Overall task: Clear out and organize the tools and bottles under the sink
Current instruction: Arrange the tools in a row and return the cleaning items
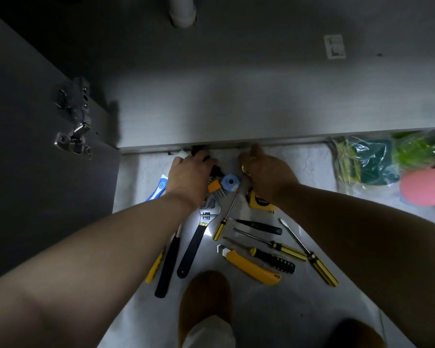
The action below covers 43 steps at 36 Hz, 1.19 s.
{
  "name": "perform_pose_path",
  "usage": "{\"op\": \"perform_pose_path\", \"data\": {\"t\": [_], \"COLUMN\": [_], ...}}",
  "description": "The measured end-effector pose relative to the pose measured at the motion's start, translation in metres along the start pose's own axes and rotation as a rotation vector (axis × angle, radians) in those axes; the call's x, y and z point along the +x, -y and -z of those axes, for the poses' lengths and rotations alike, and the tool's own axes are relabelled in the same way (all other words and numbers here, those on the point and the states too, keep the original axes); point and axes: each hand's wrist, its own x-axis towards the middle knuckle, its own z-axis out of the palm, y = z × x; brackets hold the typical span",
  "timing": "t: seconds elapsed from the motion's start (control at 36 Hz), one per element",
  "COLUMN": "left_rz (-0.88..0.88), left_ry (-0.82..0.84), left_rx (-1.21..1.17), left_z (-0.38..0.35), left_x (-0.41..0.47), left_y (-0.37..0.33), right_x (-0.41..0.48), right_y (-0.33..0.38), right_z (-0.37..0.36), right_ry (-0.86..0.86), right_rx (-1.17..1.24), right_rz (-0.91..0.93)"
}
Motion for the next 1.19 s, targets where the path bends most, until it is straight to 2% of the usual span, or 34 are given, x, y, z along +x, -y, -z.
{"op": "perform_pose_path", "data": {"t": [0.14, 0.19, 0.31, 0.39, 0.53, 0.58, 0.69, 0.78, 0.86, 0.94, 1.06, 1.19], "left_rz": [-0.021, 0.008, 0.031, -0.116, -0.374, -0.431, -0.505, -0.490, -0.379, -0.235, -0.051, 0.017], "left_ry": [0.020, 0.009, -0.111, -0.161, -0.089, 0.016, 0.388, 0.553, 0.627, 0.693, 0.756, 0.742], "left_rx": [0.078, 0.064, -0.144, -0.267, -0.313, -0.393, -0.489, -0.439, -0.417, -0.569, -0.829, -0.937], "left_z": [0.003, 0.008, 0.015, 0.025, 0.057, 0.070, 0.084, 0.082, 0.062, 0.037, 0.012, 0.007], "left_x": [0.012, 0.014, 0.004, -0.006, -0.008, -0.006, 0.006, 0.017, 0.020, 0.011, 0.002, 0.002], "left_y": [-0.004, -0.009, -0.030, -0.061, -0.131, -0.158, -0.201, -0.229, -0.246, -0.254, -0.254, -0.256], "right_x": [-0.022, -0.035, -0.076, -0.115, -0.177, -0.196, -0.220, -0.225, -0.218, -0.204, -0.187, -0.178], "right_y": [-0.020, -0.028, -0.052, -0.073, -0.117, -0.136, -0.173, -0.196, -0.210, -0.216, -0.217, -0.212], "right_z": [-0.001, 0.004, 0.015, 0.025, 0.039, 0.037, 0.019, 0.002, -0.013, -0.022, -0.027, -0.033], "right_ry": [-0.145, -0.140, 0.050, 0.200, 0.378, 0.375, 0.192, 0.008, -0.160, -0.266, -0.352, -0.449], "right_rx": [0.264, 0.371, 0.423, 0.463, 0.435, 0.413, 0.385, 0.488, 0.574, 0.593, 0.533, 0.484], "right_rz": [-0.070, -0.075, -0.014, -0.048, -0.211, -0.310, -0.560, -0.729, -0.850, -0.889, -0.845, -0.771]}}
